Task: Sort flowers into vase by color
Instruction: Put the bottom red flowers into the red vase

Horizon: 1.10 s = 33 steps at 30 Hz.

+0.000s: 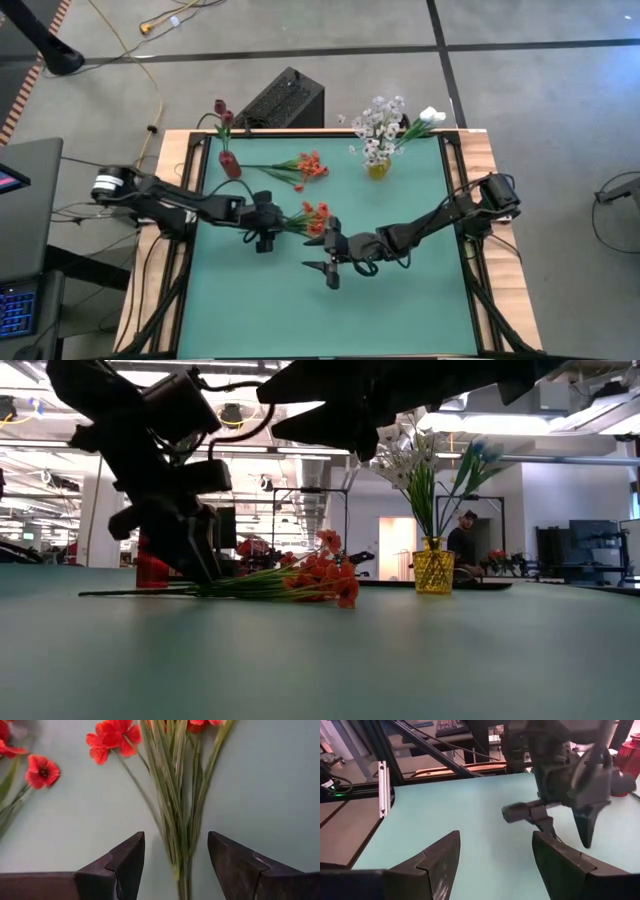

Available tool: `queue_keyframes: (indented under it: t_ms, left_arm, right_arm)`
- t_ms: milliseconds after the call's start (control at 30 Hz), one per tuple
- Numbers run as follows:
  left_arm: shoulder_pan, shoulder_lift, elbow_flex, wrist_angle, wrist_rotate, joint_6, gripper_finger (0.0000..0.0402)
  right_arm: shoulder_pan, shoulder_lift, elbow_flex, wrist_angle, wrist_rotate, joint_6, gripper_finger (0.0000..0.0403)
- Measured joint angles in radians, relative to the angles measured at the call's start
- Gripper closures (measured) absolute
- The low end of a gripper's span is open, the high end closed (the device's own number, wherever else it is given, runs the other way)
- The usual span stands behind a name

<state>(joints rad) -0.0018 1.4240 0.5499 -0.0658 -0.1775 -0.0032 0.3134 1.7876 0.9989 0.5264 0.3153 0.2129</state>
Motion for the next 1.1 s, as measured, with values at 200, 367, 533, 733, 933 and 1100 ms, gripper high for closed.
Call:
queue_keyframes:
  t_ms: [200,367,533,733,933,1100]
  left_arm:
    - [0.035,0.075,0.002,0.050,0.032,0.000,0.0196]
    - [0.046,0.096,0.003,0.078,0.079,-0.007,0.0202]
    - [0.045,0.096,0.003,0.079,0.094,-0.008,0.0262]
    - [0.046,0.090,0.002,0.082,0.164,0.007,0.0378]
    - [0.045,0.009,0.007,0.070,0.181,0.010,0.0391]
    - [0.045,-0.172,0.008,0.075,0.151,0.028,0.0397]
  right_arm:
    - [0.000,0.000,0.000,-0.016,0.000,0.000,0.0128]
    - [0.000,0.000,0.000,-0.037,0.000,-0.001,0.0128]
    - [0.000,0.000,0.000,-0.036,0.000,-0.001,0.0128]
    - [0.000,0.000,0.000,-0.034,0.000,-0.001,0.0128]
    - [0.000,0.000,0.000,-0.034,0.000,0.015,0.0128]
    - [0.001,0.000,0.000,-0.038,0.000,0.023,0.0128]
